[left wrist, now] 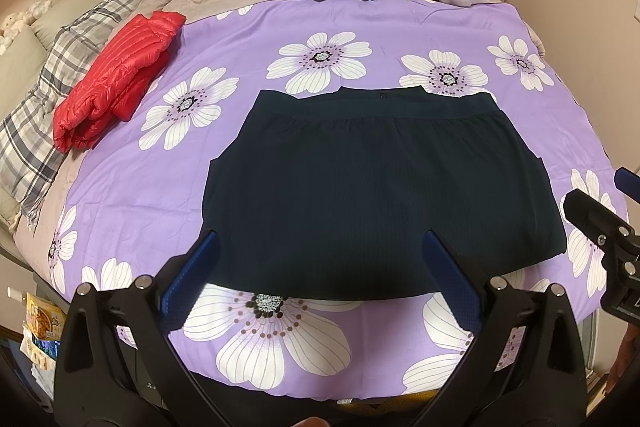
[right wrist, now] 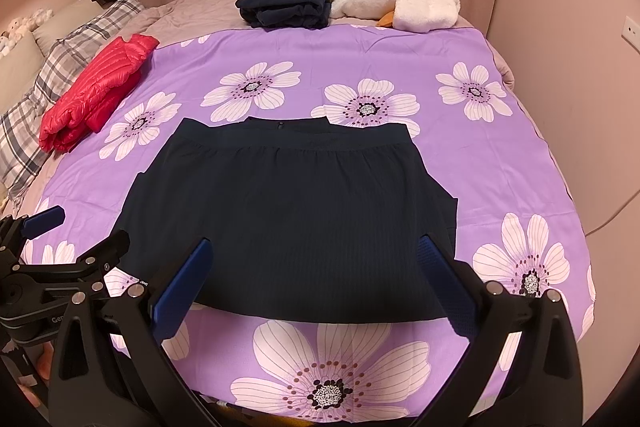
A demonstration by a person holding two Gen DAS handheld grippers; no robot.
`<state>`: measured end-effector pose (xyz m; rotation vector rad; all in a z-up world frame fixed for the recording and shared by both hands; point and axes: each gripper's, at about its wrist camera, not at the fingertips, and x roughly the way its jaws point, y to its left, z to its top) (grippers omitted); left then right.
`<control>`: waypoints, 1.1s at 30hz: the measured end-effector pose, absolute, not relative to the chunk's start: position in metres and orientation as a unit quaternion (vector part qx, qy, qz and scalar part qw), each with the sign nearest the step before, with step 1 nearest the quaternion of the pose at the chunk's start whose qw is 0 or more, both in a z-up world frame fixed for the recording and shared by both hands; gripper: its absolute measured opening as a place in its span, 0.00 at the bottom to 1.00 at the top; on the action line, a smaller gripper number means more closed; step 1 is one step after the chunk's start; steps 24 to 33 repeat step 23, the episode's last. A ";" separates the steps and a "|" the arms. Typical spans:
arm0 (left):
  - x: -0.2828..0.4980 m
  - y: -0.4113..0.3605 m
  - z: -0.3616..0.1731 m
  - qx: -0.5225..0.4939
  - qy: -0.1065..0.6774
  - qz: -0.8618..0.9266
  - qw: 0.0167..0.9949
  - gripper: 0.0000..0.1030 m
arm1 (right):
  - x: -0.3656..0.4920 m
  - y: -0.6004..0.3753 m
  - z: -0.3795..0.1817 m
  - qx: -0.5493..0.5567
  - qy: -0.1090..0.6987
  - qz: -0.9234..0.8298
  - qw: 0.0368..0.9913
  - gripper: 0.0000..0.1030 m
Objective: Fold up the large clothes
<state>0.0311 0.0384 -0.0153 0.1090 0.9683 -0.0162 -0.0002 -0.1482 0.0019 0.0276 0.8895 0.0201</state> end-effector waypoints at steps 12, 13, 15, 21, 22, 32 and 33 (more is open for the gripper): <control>0.031 0.035 -0.013 0.055 0.463 -0.008 0.885 0.98 | -0.001 -0.148 0.001 0.014 0.430 0.010 0.902 0.99; 0.031 0.035 -0.013 0.056 0.463 -0.007 0.885 0.98 | -0.001 -0.148 0.001 0.014 0.430 0.010 0.902 0.99; 0.031 0.035 -0.012 0.057 0.461 -0.004 0.886 0.98 | -0.001 -0.149 0.001 0.014 0.431 0.010 0.902 0.99; 0.031 0.037 -0.011 0.057 0.462 -0.004 0.885 0.98 | 0.000 -0.149 0.001 0.014 0.431 0.010 0.902 0.99; 0.031 0.037 -0.010 0.057 0.462 -0.005 0.885 0.98 | -0.001 -0.149 0.001 0.014 0.431 0.010 0.902 0.99; 0.031 0.037 -0.010 0.057 0.462 -0.004 0.885 0.98 | 0.000 -0.149 0.001 0.014 0.431 0.010 0.902 0.99; 0.031 0.037 -0.010 0.057 0.462 -0.004 0.885 0.98 | 0.000 -0.149 0.001 0.014 0.431 0.010 0.902 0.99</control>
